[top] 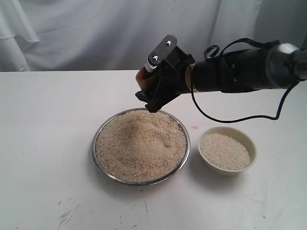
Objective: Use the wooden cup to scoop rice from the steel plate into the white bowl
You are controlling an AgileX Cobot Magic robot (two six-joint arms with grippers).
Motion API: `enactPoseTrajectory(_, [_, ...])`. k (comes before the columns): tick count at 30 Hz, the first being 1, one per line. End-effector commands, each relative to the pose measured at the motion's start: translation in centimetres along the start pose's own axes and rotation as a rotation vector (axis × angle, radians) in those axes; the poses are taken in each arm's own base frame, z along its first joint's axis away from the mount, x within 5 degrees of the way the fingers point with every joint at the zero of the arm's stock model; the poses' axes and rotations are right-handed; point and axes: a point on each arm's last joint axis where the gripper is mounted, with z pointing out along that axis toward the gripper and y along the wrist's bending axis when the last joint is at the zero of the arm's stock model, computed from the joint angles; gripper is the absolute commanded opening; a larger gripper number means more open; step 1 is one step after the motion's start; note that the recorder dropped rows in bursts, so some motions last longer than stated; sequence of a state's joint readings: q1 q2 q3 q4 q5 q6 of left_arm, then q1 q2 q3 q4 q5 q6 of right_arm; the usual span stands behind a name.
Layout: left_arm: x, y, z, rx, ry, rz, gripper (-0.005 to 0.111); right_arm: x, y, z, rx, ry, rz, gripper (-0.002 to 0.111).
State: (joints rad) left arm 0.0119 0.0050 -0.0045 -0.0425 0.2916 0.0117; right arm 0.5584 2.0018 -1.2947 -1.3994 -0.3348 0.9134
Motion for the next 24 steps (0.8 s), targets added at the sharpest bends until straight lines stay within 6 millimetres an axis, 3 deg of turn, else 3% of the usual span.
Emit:
enactPoseTrajectory(1, [0.1, 0.0, 0.0, 0.002, -0.007, -0.004, 0.0, 0.1, -1.0, -0.3, 0.117, -0.042, -0.12, 0.0])
enactPoseTrajectory(7, [0.1, 0.0, 0.0, 0.002, -0.007, -0.004, 0.0, 2.0, -0.6, 0.3, 0.119, 0.094, -0.379, 0.0])
enactPoseTrajectory(12, [0.1, 0.0, 0.0, 0.002, -0.007, -0.004, 0.0, 2.2, -0.2, 0.2, 0.054, 0.127, -0.638, 0.0])
enactPoseTrajectory(17, [0.1, 0.0, 0.0, 0.002, -0.007, -0.004, 0.0, 2.3, 0.1, 0.4, 0.02, 0.11, -0.743, 0.0])
enactPoseTrajectory(22, [0.1, 0.0, 0.0, 0.002, -0.007, -0.004, 0.0, 2.1, 0.2, 0.4, -0.003, 0.09, -1.037, 0.0])
enactPoseTrajectory(24, [0.1, 0.0, 0.0, 0.002, -0.007, -0.004, 0.0, 2.1, 0.2, 0.4, -0.012, 0.093, -1.232, 0.0])
